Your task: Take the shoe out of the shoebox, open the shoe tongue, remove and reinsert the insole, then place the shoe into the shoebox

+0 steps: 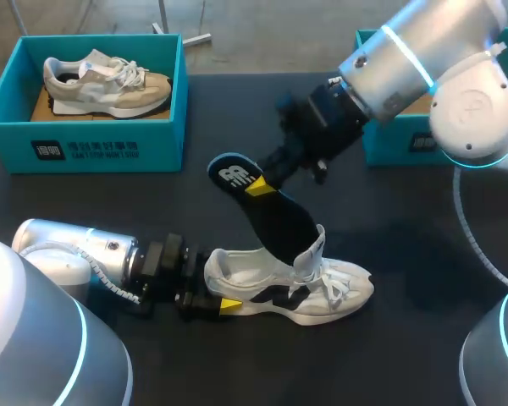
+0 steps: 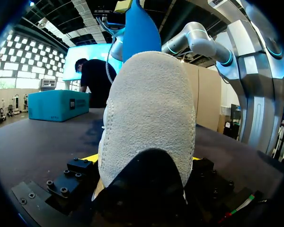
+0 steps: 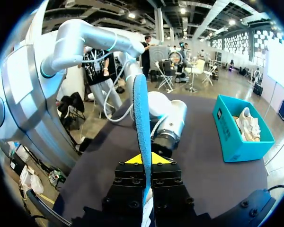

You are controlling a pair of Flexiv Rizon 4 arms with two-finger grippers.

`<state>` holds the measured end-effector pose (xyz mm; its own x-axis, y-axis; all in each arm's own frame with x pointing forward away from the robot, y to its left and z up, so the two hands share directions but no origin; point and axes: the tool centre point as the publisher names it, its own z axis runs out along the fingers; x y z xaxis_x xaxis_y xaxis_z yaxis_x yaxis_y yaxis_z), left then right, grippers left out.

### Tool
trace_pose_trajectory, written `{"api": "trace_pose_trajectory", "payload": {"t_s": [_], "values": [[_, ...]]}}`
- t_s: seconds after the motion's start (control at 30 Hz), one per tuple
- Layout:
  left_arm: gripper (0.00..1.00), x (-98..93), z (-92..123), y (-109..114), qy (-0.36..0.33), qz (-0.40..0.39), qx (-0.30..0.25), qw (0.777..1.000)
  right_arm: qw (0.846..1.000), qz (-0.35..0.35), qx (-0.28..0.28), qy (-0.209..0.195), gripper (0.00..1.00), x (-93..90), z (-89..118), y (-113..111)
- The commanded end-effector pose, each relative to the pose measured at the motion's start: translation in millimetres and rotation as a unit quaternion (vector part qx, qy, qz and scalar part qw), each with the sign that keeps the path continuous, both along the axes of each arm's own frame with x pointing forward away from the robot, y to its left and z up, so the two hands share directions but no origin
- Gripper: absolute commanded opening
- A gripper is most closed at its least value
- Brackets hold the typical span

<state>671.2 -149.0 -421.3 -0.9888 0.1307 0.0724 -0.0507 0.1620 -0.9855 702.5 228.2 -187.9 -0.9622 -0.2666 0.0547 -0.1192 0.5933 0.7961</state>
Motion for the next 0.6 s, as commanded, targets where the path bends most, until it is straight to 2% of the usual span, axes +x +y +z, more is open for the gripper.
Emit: {"api": "trace_pose_trajectory", "payload": {"t_s": [0.03, 0.2, 0.3, 0.43, 0.6], "values": [[0.0, 1.0, -2, -1, 0.0, 0.0, 0.001, 1.0, 1.0, -0.003, 0.003, -0.002, 0.0, -2.9, -2, -1], [0.0, 1.0, -2, -1, 0.0, 0.0, 0.001, 1.0, 1.0, -0.003, 0.003, -0.002, 0.0, -2.9, -2, -1], [0.0, 1.0, -2, -1, 0.0, 0.0, 0.001, 1.0, 1.0, 0.008, -0.003, -0.012, 0.0, 3.9, 15, 8], [0.0, 1.0, -2, -1, 0.0, 0.0, 0.001, 1.0, 0.999, 0.025, 0.028, -0.029, 0.0, 10.3, 48, 11], [0.0, 1.0, -2, -1, 0.0, 0.0, 0.001, 1.0, 0.997, 0.038, 0.062, -0.013, 0.0, 8.5, 80, 12]]}}
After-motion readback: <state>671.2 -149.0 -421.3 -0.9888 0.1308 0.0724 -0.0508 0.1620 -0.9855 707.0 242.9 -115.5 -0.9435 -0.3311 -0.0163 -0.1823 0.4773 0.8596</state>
